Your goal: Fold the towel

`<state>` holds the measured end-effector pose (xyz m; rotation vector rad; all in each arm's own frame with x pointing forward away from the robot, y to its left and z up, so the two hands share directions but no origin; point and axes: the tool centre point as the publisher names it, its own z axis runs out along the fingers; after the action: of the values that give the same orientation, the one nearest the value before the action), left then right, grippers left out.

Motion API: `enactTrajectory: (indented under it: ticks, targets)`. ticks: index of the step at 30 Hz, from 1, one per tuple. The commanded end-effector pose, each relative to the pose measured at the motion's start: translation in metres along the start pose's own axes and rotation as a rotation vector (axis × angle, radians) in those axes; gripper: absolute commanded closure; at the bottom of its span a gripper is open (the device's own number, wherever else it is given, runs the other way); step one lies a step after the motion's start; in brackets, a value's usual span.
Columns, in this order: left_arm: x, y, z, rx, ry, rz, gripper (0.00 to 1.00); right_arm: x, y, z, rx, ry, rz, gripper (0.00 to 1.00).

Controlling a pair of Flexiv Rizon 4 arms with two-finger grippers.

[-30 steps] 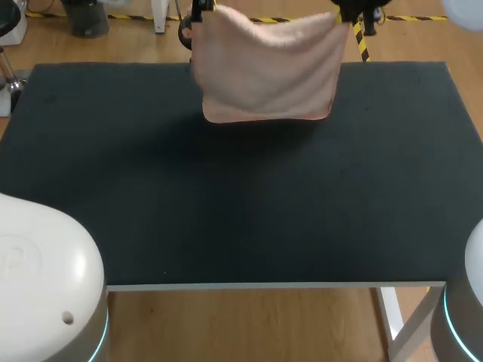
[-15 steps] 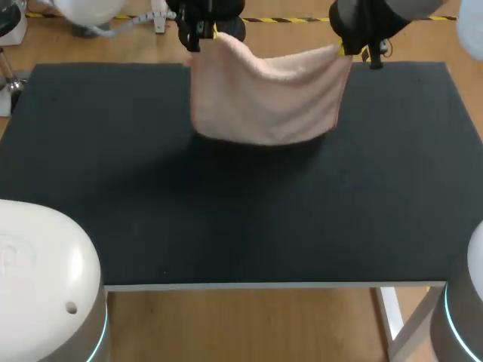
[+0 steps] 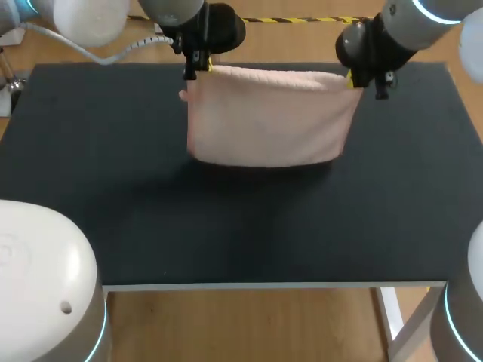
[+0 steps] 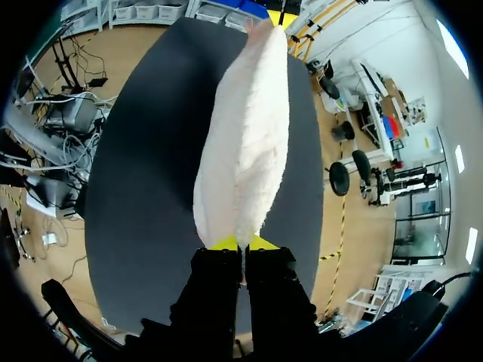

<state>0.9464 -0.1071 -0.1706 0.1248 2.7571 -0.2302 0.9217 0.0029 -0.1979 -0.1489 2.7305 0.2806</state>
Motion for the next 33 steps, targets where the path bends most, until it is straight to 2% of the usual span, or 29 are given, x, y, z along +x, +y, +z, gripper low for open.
enactTrajectory:
  ticks: [1,3,7,8,11,17,23,30,31,32,33]
  targets:
    - [-0.013,0.0,0.048,-0.002,0.113,-0.019,1.0,-0.017,-0.002,0.046,0.025,0.068,0.029,1.0]
    - [-0.014,0.002,0.067,0.01,0.157,-0.032,1.0,-0.017,-0.006,0.064,0.046,0.107,0.055,1.0]
    - [-0.014,0.005,0.102,-0.024,0.235,-0.051,1.0,-0.015,-0.011,0.099,0.071,0.158,0.098,1.0]
    - [-0.015,0.006,0.111,-0.005,0.249,-0.056,1.0,-0.015,-0.013,0.108,0.068,0.177,0.11,1.0]
    - [-0.018,0.008,0.129,-0.036,0.267,-0.06,1.0,-0.016,-0.018,0.133,0.087,0.2,0.143,1.0]
    - [-0.025,0.015,0.163,-0.033,0.321,-0.066,1.0,-0.021,-0.03,0.175,0.108,0.229,0.196,1.0]
    - [-0.035,0.026,0.184,-0.015,0.308,-0.097,1.0,-0.031,-0.036,0.196,0.116,0.238,0.209,1.0]
    - [-0.049,0.03,0.203,-0.024,0.321,-0.1,1.0,-0.047,-0.037,0.208,0.116,0.239,0.215,1.0]
    - [-0.05,0.03,0.204,-0.02,0.333,-0.089,0.63,-0.049,-0.037,0.207,0.118,0.235,0.218,0.56]
    - [-0.052,0.03,0.205,-0.006,0.335,-0.074,0.0,-0.05,-0.038,0.205,0.127,0.233,0.232,0.0]
    - [-0.052,0.029,0.205,-0.004,0.331,-0.066,0.0,-0.051,-0.038,0.203,0.124,0.226,0.233,0.0]
